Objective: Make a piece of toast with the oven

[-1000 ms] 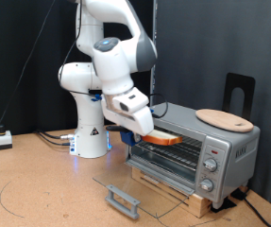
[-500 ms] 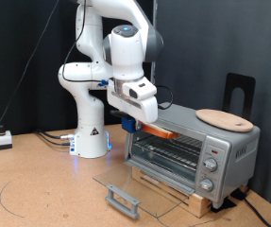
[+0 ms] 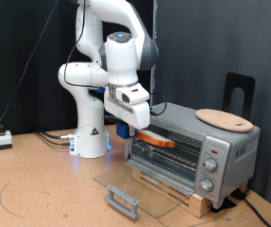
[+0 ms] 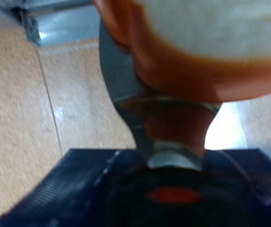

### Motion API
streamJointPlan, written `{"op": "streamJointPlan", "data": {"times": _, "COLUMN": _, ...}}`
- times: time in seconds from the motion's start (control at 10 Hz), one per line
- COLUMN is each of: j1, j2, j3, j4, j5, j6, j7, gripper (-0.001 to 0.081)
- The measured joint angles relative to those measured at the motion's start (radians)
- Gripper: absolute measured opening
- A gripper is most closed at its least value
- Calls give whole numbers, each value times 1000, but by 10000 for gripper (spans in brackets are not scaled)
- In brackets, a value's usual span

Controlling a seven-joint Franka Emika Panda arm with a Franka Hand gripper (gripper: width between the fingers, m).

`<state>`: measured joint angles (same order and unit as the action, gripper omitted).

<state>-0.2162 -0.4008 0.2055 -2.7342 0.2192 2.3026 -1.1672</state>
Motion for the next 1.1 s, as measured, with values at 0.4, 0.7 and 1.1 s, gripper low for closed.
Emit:
{"op": "streamJointPlan", "data": {"times": 0.4, "j1": -11, "j2": 44, "j3": 1, "j4": -4, "j5": -36, "j6": 48, "j7": -3, "gripper": 413}}
{"op": "streamJointPlan", "data": {"times": 0.7, "j1": -38, "j2": 56, "j3": 1, "j4": 0, "j5": -117, "j6": 100, "j7": -3, "gripper": 413}}
{"op": "streamJointPlan", "data": {"times": 1.1, "j1": -62, "j2": 69, "j3": 0, "j4": 35, "j5": -126, "j6": 100, "j7": -4, "gripper": 413}}
